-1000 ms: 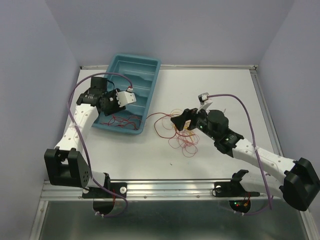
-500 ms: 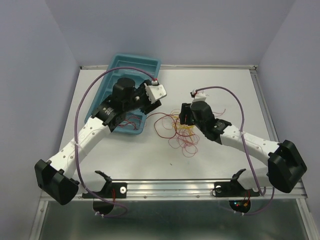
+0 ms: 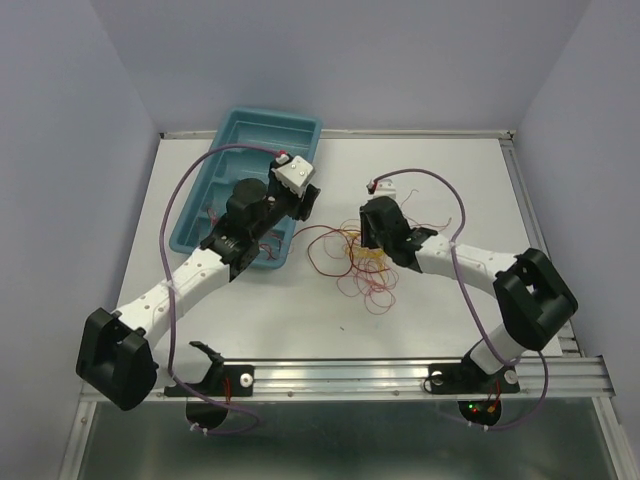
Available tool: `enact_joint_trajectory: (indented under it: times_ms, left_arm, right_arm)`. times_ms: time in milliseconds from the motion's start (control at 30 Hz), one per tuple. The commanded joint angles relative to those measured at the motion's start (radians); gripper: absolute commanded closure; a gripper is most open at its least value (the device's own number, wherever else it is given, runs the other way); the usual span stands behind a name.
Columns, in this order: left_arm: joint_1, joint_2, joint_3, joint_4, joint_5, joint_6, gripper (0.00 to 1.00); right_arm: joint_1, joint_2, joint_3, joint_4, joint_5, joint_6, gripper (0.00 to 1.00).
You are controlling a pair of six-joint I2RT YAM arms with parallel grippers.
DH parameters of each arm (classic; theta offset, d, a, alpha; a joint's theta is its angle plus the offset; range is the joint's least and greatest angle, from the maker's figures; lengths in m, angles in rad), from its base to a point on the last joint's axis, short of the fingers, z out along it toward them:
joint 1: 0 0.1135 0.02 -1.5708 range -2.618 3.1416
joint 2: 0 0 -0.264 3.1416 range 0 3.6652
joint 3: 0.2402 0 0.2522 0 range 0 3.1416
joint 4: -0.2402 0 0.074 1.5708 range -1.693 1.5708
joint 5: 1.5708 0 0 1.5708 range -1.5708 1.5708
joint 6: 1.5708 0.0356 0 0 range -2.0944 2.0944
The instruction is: Untangle the cables
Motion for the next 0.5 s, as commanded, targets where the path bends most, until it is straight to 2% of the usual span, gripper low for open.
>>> enact_joint_trajectory:
  times_ms: [0, 33, 67, 300, 467]
  left_arm:
    - [0.000, -0.072, -0.092, 0.176, -0.070, -0.037, 0.34]
    - [0.000, -0.073, -0.103, 0.183, -0.065, -0.035, 0.34]
    - [0.000, -0.075, -0.109, 0.187, -0.059, -0.037, 0.34]
    - [0.000, -0.029, -0.118, 0.189, 0.067, -0.031, 0.34]
    - [-0.002, -0.026, -0.127, 0.181, 0.231, -0.003, 0.33]
  right_arm:
    - [-0.005, 0.010, 0.059, 0.082, -0.018, -0.019, 0.86]
    - [-0.005, 0.003, 0.056, 0.089, -0.043, -0.027, 0.97]
    - [-0.004, -0.009, 0.050, 0.098, -0.064, -0.034, 0.99]
    - [-0.004, -0.250, -0.091, 0.224, -0.222, -0.068, 0.99]
    - [-0.002, -0.442, -0.191, 0.327, -0.397, -0.091, 0.99]
